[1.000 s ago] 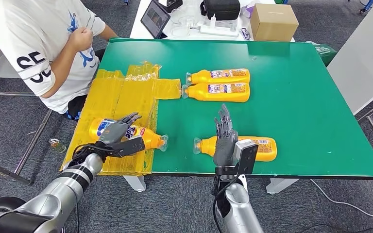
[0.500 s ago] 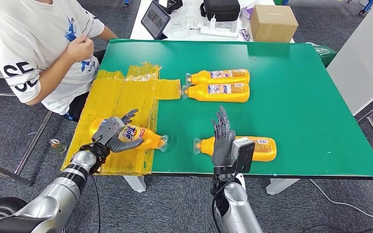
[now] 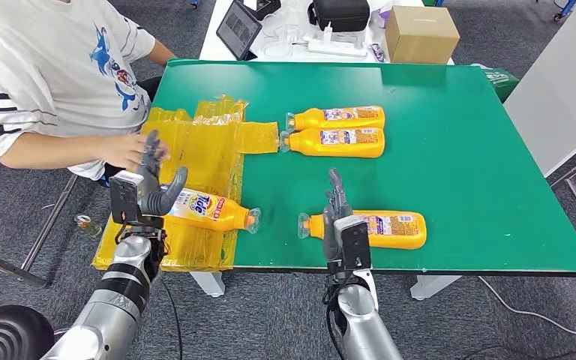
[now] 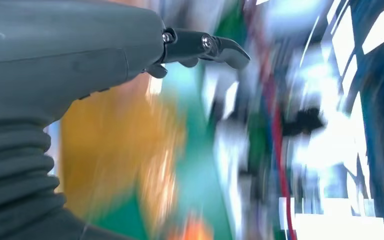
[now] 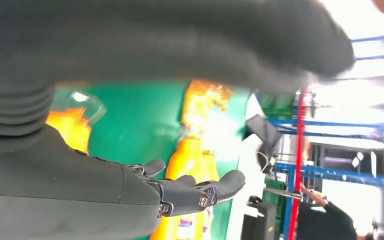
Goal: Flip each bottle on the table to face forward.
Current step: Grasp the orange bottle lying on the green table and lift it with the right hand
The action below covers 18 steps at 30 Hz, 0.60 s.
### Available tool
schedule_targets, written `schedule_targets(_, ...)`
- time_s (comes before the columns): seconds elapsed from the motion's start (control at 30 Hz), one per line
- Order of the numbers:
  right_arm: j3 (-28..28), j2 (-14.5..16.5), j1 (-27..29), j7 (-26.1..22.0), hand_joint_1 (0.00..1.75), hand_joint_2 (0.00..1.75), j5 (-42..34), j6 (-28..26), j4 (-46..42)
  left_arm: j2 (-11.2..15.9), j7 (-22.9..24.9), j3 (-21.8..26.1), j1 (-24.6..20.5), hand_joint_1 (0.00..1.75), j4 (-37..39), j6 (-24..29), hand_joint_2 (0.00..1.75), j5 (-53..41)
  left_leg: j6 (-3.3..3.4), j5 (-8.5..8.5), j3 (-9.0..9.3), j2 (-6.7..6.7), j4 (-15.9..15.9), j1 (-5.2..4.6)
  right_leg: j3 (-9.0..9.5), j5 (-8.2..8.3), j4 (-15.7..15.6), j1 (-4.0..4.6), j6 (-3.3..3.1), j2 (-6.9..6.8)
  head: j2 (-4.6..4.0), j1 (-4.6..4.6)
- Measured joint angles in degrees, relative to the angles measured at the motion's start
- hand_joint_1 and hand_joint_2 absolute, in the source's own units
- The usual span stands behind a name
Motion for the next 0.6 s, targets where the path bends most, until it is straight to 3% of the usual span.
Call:
schedule_targets(0.1, 1.07, -2.78, -0.59, 3.93, 0.00, 1.75, 10.52, -3.20, -0.44, -0.56, -1.79, -1.66, 3.56, 0.00, -8.36, 13.14, 1.75, -4.59, 0.00, 0.00, -0.02, -0.06, 0.00, -0.02, 0.02, -0.01, -0.01, -0.02, 0.01, -0.03, 0.00, 0.01)
schedule_targets(0.2, 1.36, -6.59, -1.65, 7.73, 0.00, 1.75, 18.99, -3.83, -1.78, -0.78, -2.03, -4.32, 7.83, 0.00, -16.63, 18.08, 1.75, -6.04, 0.02, -0.01, -0.07, -0.12, 0.01, -0.05, 0.01, -0.01, -0.03, -0.06, 0.01, -0.05, 0.00, 0.03)
schedule_targets(0.47, 1.51, -15.60, -2.40, 16.06, 0.00, 1.75, 28.72, -0.82, -6.03, -1.45, -1.99, -6.28, 15.28, 0.00, -25.19, 14.57, 1.75, -3.94, 0.04, -0.02, -0.07, -0.12, 0.02, -0.05, -0.01, 0.00, -0.05, -0.05, 0.02, -0.04, 0.00, -0.01)
schedule_targets(0.6, 1.43, -18.70, -2.35, 16.84, 0.00, 1.75, 29.34, -0.16, -7.52, -1.68, -1.99, -6.30, 17.39, 0.00, -26.40, 13.86, 1.75, -3.52, 0.04, -0.03, -0.08, -0.10, 0.02, -0.05, -0.04, 0.00, -0.05, -0.04, 0.02, -0.01, 0.00, -0.01)
